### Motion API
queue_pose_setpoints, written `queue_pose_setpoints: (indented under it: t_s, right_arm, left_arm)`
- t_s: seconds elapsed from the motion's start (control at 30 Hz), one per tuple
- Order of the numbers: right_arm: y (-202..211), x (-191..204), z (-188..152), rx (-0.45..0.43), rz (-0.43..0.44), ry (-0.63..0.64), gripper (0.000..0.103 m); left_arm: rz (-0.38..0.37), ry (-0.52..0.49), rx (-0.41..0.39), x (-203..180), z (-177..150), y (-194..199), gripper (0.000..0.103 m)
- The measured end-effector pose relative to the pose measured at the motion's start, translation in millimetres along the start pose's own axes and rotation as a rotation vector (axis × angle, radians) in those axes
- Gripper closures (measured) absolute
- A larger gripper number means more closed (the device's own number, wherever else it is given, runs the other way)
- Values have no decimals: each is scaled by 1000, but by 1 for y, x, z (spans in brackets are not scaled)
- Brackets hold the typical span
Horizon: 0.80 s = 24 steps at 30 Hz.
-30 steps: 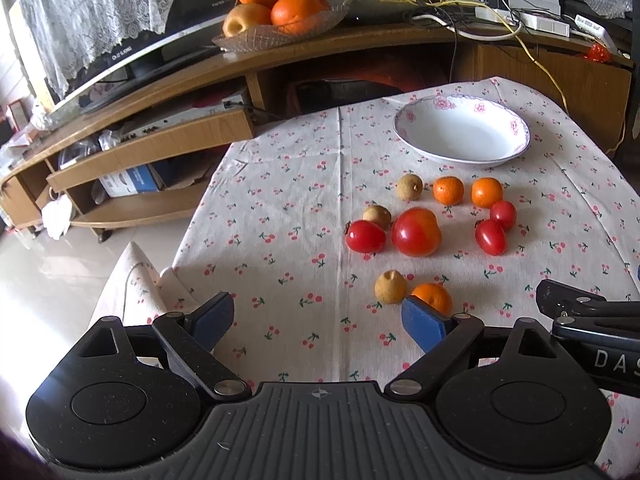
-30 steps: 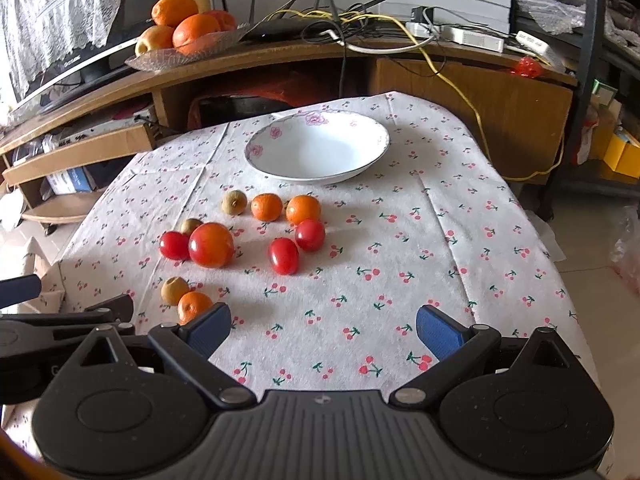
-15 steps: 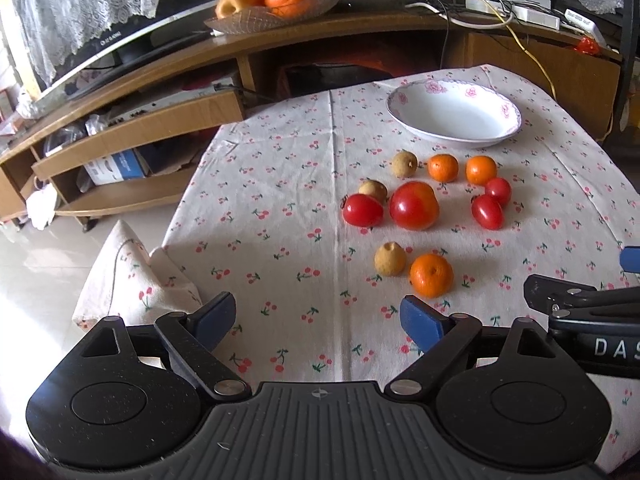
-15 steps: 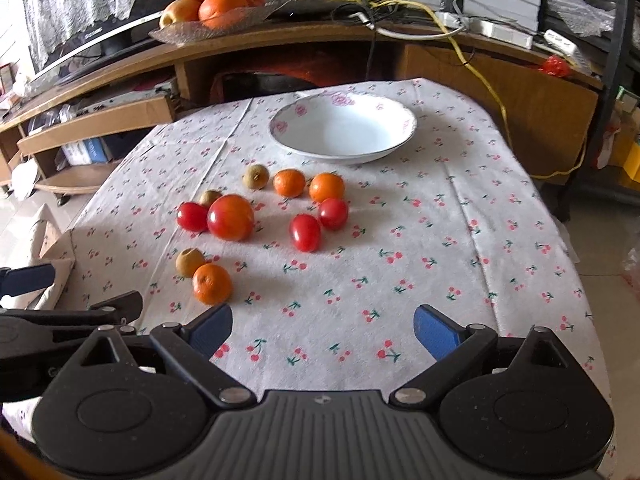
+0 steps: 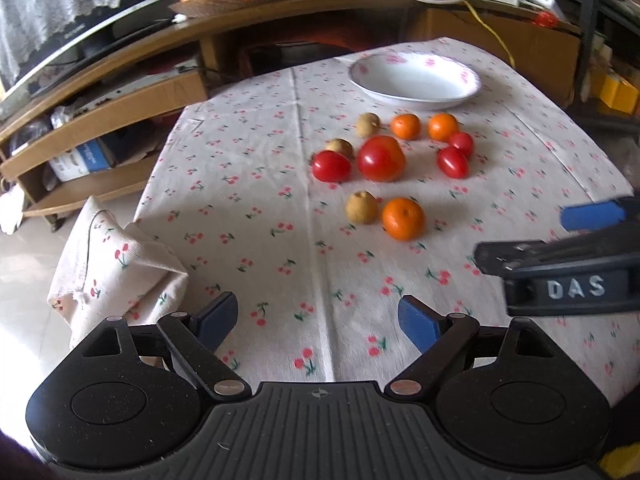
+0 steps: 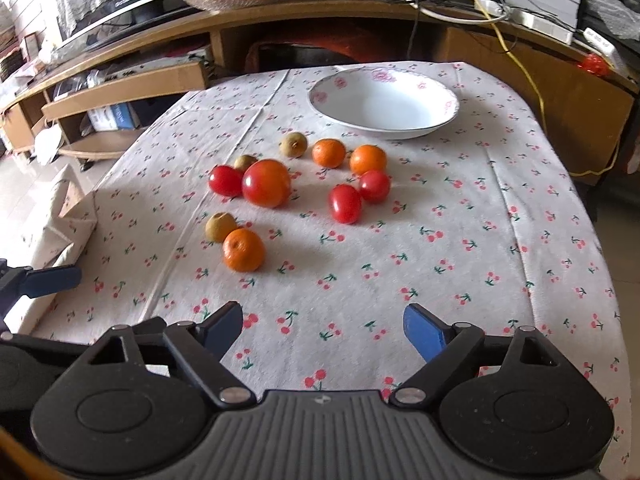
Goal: Organize fruits
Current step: 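Move both tools toward the loose fruits in front of the bowl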
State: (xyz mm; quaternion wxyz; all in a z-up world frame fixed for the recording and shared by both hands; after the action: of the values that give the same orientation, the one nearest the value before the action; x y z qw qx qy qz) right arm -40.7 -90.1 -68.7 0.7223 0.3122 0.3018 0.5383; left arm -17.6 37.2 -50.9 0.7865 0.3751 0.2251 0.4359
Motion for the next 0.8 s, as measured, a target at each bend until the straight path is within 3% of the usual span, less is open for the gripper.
queue_pose_setpoints:
  t_s: [0.33, 0.4, 0.53, 0.8]
  right_arm:
    - [-3, -14, -5, 24, -3, 1, 20]
    - [-4, -15, -8, 37, 6, 8, 28]
    - [-3, -18, -10, 30, 17, 5, 30]
    - [-7, -21, 6, 17, 12, -3, 35]
  left_arm:
    - [-36, 5, 13, -1, -1, -5, 11]
    - [-43, -11, 14, -5, 1, -7, 12]
    - [-57, -8, 7, -5, 3, -8, 12]
    - [-72, -1, -17, -4, 27, -17, 17]
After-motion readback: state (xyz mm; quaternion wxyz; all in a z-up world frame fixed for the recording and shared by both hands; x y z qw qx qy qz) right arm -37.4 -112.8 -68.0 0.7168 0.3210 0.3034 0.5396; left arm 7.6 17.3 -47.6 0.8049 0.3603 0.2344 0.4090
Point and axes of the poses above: each gripper's, at about its wrist camera, not at the fingertips, and y roughly against the way its jaws point, x to its left, z to its top, the point moved 2 cm from there along -y, roughly the way its jaws point, and after that the axes turned 12 degrees about -z, right-handed, at the moved point
